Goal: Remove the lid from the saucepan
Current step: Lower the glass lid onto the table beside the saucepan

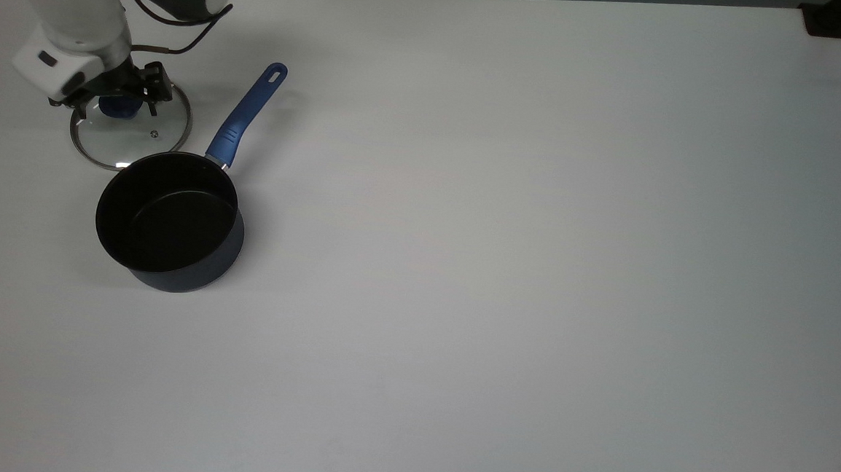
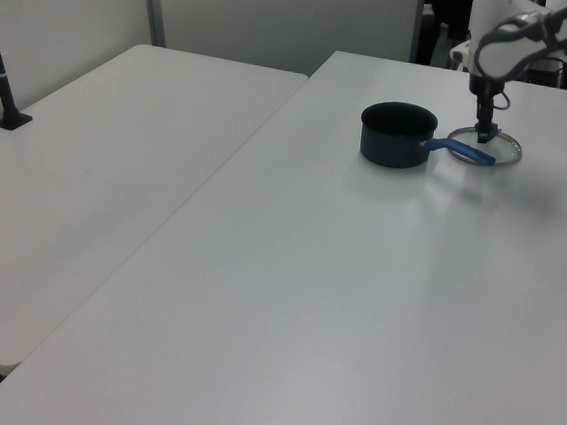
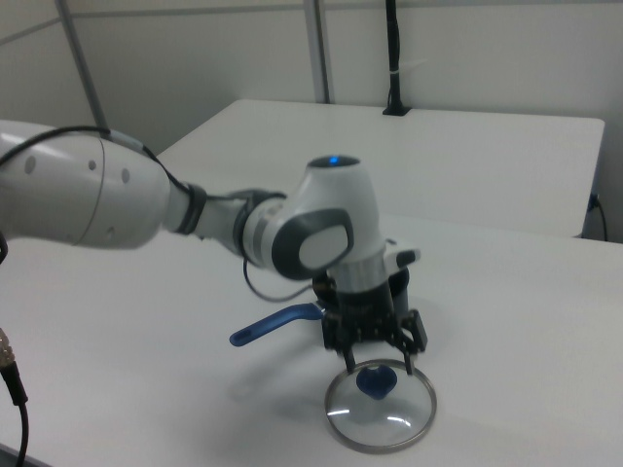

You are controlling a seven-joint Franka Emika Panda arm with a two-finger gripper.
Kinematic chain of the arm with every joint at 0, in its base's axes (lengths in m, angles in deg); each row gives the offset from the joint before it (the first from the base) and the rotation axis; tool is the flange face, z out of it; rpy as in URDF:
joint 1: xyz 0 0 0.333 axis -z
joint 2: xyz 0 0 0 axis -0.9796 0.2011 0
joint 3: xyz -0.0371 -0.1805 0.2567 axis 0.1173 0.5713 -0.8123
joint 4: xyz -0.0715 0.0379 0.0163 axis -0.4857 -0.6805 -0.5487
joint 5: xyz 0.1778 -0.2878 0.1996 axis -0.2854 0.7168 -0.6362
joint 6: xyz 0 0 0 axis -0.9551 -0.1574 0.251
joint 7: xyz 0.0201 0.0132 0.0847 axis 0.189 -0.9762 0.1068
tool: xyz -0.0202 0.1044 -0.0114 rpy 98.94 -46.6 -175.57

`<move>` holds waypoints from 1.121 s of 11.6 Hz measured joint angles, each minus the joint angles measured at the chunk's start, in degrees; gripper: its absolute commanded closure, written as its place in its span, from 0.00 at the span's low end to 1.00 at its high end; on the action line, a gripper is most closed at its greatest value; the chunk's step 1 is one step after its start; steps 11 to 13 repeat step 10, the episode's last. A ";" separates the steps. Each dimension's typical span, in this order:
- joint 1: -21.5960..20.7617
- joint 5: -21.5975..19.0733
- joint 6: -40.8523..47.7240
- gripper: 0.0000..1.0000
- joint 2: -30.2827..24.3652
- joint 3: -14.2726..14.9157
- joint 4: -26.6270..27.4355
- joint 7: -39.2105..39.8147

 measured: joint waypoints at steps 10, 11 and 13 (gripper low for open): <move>-5.89 -4.25 28.10 0.00 -16.12 -8.22 -13.08 -29.30; -5.89 -4.25 28.10 0.00 -16.12 -8.22 -13.08 -29.30; -5.89 -4.25 28.10 0.00 -16.12 -8.22 -13.08 -29.30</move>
